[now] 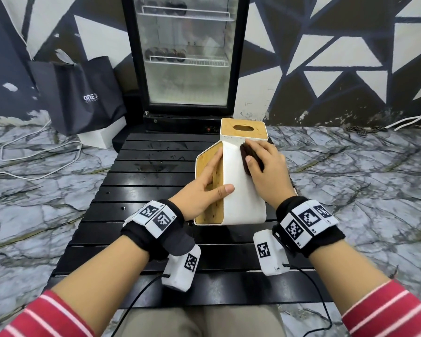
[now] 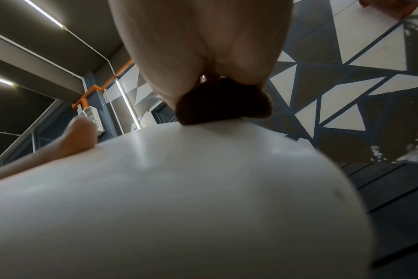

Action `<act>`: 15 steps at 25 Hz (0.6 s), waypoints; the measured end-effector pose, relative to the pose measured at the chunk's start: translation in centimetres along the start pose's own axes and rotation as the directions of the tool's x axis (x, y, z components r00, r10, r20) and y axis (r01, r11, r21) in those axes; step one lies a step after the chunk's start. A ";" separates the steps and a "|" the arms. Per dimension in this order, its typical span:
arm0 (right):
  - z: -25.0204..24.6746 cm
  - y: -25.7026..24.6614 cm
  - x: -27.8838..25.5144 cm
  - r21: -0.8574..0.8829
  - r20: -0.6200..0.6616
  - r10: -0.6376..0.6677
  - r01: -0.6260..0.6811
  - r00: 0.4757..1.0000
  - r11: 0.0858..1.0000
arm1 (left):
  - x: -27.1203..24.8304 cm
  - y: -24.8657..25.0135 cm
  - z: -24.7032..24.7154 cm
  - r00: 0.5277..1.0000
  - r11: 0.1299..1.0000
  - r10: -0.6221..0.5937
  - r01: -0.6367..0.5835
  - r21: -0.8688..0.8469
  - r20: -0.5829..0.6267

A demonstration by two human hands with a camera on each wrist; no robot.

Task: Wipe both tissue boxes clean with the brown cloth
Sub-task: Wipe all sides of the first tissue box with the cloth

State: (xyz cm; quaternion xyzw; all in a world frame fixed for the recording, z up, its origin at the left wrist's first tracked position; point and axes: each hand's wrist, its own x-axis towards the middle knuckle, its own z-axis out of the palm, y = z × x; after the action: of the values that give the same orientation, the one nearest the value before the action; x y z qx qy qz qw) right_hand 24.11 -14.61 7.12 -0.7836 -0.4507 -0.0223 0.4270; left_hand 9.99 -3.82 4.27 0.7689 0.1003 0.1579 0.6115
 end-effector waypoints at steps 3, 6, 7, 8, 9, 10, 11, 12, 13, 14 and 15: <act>0.5 0.2 -0.8 0.013 -0.008 -0.003 0.003 1.000 1.000 | -0.1 0.1 -0.1 1.000 1.000 -0.001 0.001 -0.012 -0.017; 1.0 0.8 -2.0 0.011 -0.018 -0.004 0.004 1.000 1.000 | -0.1 0.1 -0.1 0.999 0.999 -0.015 0.013 -0.038 -0.052; 1.1 0.9 -2.5 0.016 -0.020 0.005 -0.005 1.000 1.000 | -0.1 0.1 -0.1 0.998 0.999 -0.019 0.015 -0.052 -0.060; 1.2 1.0 -3.0 0.027 -0.020 0.016 -0.015 1.000 1.000 | -0.1 0.1 -0.1 0.998 0.998 -0.021 0.017 -0.061 -0.065; 1.3 1.1 -3.4 0.037 -0.021 0.019 -0.018 1.000 0.999 | -0.1 0.1 -0.2 0.997 0.998 -0.022 0.017 -0.067 -0.072; 1.4 1.1 -3.8 0.041 -0.025 0.013 -0.012 1.000 0.999 | -0.1 0.1 -0.2 0.997 0.997 -0.020 0.015 -0.073 -0.077; 1.4 1.0 -4.2 0.040 -0.026 0.008 -0.007 1.000 0.999 | -0.2 0.2 -0.3 0.996 0.997 -0.020 0.013 -0.082 -0.082; 1.4 0.9 -4.5 0.035 -0.021 0.010 -0.009 1.000 0.999 | -0.2 0.2 -0.3 0.996 0.996 -0.017 0.009 -0.092 -0.085; 1.5 0.9 -5.0 0.027 -0.013 0.017 -0.016 1.000 0.999 | -0.3 0.2 -0.2 0.996 0.995 -0.014 0.005 -0.099 -0.089; 1.6 0.7 -5.4 0.017 -0.013 0.014 -0.014 1.000 1.000 | -0.4 0.2 -0.1 0.996 0.995 -0.010 0.001 -0.101 -0.092; 1.8 0.4 -5.8 0.009 -0.020 -0.002 0.002 1.000 1.000 | -0.4 0.2 0.1 0.995 0.995 -0.009 0.000 -0.099 -0.097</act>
State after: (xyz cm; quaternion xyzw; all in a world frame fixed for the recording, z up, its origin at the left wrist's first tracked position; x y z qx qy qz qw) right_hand 20.33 -17.48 3.22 -0.7809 -0.4473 -0.0284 0.4351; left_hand 9.61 -4.08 4.45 0.7290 0.1237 0.1983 0.6434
